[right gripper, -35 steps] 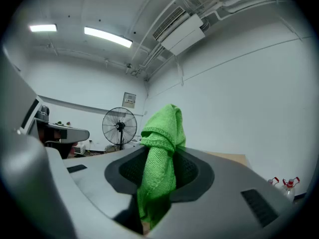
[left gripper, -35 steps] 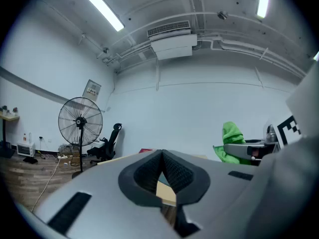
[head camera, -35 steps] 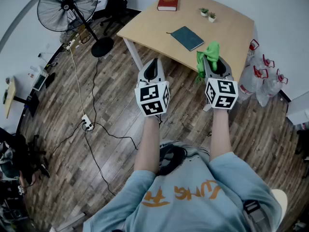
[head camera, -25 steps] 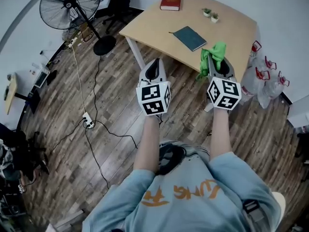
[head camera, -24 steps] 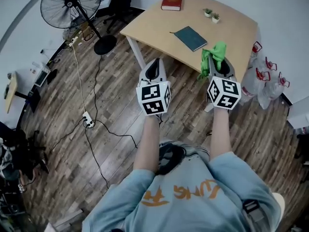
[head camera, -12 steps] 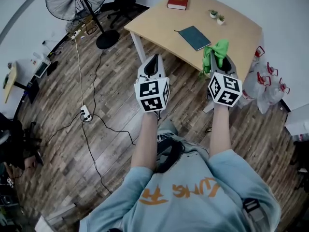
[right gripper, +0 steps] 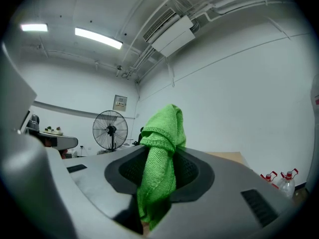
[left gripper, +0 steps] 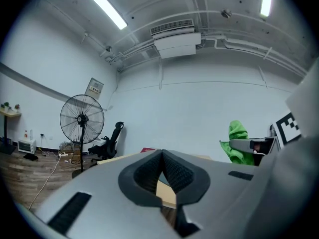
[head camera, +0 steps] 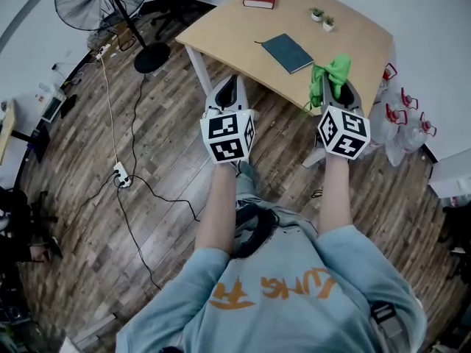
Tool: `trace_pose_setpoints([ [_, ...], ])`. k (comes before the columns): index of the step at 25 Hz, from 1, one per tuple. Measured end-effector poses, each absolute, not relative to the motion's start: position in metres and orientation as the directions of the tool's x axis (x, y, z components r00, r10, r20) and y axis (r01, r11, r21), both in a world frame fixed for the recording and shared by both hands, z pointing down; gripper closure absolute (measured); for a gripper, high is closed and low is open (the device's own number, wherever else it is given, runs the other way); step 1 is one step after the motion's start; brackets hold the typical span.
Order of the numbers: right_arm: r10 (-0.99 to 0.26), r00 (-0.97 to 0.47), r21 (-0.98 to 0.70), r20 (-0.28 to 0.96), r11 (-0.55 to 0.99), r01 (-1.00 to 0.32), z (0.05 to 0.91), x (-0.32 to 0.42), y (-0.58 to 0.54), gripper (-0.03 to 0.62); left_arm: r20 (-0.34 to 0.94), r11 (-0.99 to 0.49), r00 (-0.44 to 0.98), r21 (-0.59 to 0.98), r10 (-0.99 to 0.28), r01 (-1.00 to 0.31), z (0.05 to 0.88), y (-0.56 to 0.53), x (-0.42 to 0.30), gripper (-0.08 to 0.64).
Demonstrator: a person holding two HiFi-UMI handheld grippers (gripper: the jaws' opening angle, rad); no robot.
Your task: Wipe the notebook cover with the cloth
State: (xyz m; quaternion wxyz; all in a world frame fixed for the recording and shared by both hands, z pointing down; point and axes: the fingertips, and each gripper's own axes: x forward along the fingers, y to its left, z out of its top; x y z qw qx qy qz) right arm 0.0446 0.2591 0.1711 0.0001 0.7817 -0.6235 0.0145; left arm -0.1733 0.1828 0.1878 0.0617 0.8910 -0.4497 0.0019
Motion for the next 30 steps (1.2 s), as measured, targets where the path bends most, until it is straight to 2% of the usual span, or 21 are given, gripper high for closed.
trace_pose_setpoints([
  [8,-0.964,0.261,-0.049,0.043,-0.263,-0.964,0.185,0.086,0.206,0.474,0.091,-0.620,0.629,0.110,-0.772,-0.777,0.203,0.122,-0.132,0.545],
  [20,-0.928,0.234,-0.100,0.291,-0.272,-0.957,0.303,0.086,0.080,0.475,0.313,-0.624,0.647,0.185,-0.696,-0.760,0.308,-0.002,-0.107,0.545],
  [30,-0.907,0.211,-0.052,0.366,-0.246,-0.968,0.329,0.091,-0.049,0.474,0.370,-0.600,0.650,0.256,-0.664,-0.758,0.347,-0.139,-0.092,0.545],
])
